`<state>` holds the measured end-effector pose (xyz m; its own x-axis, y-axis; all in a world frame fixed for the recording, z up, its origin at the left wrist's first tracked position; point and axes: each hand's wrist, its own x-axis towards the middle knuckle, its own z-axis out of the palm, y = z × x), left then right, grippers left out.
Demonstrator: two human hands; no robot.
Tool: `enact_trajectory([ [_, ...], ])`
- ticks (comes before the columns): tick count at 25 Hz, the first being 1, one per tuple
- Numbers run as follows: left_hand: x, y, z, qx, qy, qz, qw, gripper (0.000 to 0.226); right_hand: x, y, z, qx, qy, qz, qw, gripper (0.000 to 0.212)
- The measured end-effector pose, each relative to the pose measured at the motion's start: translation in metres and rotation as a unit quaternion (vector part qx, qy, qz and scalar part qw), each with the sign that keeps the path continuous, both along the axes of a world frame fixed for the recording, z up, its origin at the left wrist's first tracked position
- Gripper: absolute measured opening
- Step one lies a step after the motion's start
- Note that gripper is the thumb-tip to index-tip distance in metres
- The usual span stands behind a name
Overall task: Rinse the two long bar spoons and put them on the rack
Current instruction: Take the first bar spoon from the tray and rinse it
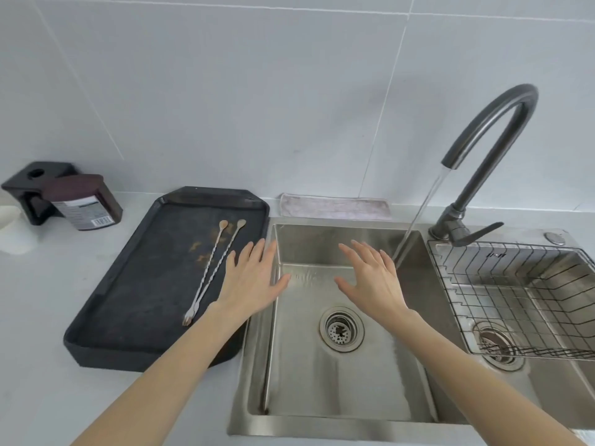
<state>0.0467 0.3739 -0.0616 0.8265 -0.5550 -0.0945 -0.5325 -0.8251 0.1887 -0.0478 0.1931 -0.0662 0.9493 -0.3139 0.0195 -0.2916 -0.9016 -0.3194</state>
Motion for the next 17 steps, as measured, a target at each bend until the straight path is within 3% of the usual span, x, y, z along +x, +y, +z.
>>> enact_trajectory([
  [17,0.088,0.086,-0.046,-0.009,0.02,0.085,0.996,0.036,0.124,0.114,-0.028,0.09,0.091,0.038,0.991,0.033],
])
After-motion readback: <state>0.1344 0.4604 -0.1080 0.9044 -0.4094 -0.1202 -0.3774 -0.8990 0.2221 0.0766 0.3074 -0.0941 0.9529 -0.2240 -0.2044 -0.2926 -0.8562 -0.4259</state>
